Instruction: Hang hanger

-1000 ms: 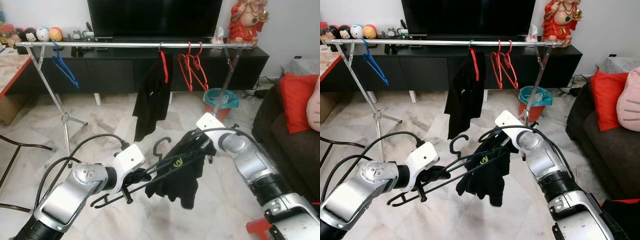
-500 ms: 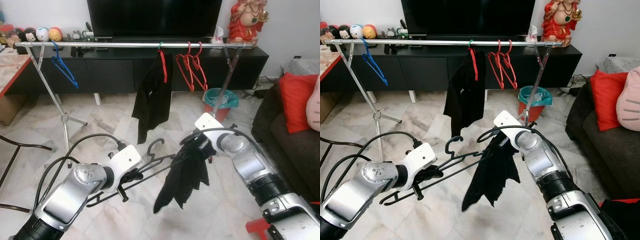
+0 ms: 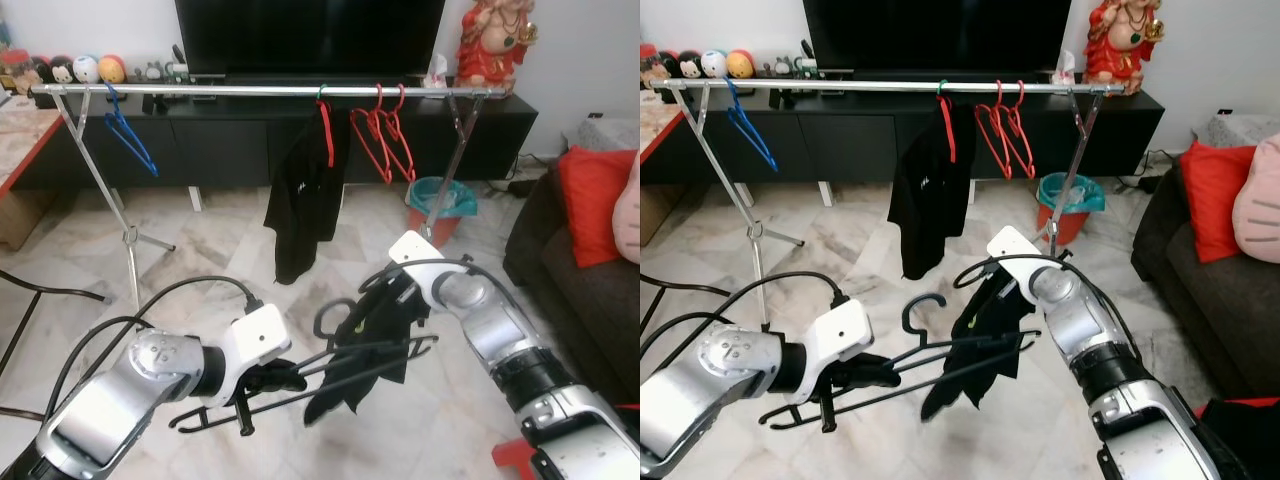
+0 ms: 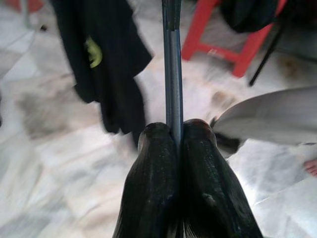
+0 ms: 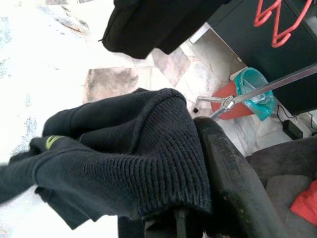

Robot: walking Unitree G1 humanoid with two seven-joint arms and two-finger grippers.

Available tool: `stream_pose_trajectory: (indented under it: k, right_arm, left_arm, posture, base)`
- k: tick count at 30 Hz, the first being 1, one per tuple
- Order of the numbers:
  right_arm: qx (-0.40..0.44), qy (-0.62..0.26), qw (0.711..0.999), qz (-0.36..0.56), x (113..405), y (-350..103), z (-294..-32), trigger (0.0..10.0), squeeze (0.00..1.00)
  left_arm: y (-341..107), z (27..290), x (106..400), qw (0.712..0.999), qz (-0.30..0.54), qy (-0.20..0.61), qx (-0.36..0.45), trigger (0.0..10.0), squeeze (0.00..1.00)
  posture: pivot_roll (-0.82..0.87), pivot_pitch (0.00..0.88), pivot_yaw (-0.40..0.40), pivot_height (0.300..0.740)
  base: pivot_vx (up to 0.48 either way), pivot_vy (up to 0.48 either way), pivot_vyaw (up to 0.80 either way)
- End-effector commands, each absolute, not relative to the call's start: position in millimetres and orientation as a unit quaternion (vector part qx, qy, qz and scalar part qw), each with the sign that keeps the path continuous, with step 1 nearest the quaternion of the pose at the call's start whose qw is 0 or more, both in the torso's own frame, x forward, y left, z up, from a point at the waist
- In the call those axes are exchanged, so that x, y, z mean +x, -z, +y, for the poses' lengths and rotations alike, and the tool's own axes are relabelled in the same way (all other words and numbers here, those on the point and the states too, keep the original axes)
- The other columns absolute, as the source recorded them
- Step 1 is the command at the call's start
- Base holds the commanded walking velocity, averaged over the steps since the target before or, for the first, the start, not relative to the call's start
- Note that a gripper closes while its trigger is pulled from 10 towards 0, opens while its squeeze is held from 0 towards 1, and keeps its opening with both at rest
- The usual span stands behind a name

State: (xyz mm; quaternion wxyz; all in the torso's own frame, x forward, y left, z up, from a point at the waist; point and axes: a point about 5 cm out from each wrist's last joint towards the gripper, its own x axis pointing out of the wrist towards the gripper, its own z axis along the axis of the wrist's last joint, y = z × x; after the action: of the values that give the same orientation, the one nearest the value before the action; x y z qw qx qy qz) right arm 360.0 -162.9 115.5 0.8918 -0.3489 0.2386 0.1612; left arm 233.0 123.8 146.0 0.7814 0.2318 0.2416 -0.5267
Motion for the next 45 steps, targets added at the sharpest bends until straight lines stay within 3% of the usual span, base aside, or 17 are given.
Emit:
stream_pose_trajectory:
  k: [1,2,8,17,30,45]
  right_arm:
    - [-0.348,-0.150,0.900,0.214,367.8,-133.3,-161.3,10.0,0.00]
    - [-0.346,-0.148,0.902,0.213,368.2,-133.5,-160.7,10.0,0.00]
    - [-0.337,-0.153,0.904,0.215,367.9,-130.4,-154.2,10.0,0.00]
    - [-0.321,-0.167,0.909,0.207,368.7,-129.7,-140.5,10.0,0.00]
    - [-0.299,-0.164,0.923,0.178,376.9,-144.9,-121.6,10.0,0.00]
    - [-0.276,-0.083,0.944,0.160,393.1,-159.3,-138.3,10.0,0.00]
  left_arm:
    - [-145.8,125.6,240.9,0.794,0.248,0.495,0.250,10.0,0.00]
    - [-144.8,121.8,245.8,0.804,0.246,0.477,0.254,10.0,0.00]
    - [-150.7,91.0,232.9,0.782,0.223,0.533,0.234,10.0,0.00]
    - [-145.1,73.1,229.2,0.778,0.227,0.541,0.224,10.0,0.00]
    - [-131.0,50.7,263.4,0.856,0.241,0.413,0.196,10.0,0.00]
    - [-129.0,58.4,262.7,0.865,0.264,0.370,0.212,10.0,0.00]
  posture:
    - [0.12,0.000,-0.056,0.740]
    - [0.12,0.000,-0.054,0.740]
    - [0.12,0.000,-0.052,0.740]
    - [0.13,0.000,-0.049,0.740]
    - [0.13,0.000,-0.047,0.740]
    - [0.14,0.000,-0.049,0.740]
  base:
    - [0.000,0.000,0.00]
    - [0.000,0.000,0.00]
    - [0.000,0.000,0.00]
    - [0.000,0.000,0.00]
    - [0.000,0.000,0.00]
    - [0.000,0.000,0.00]
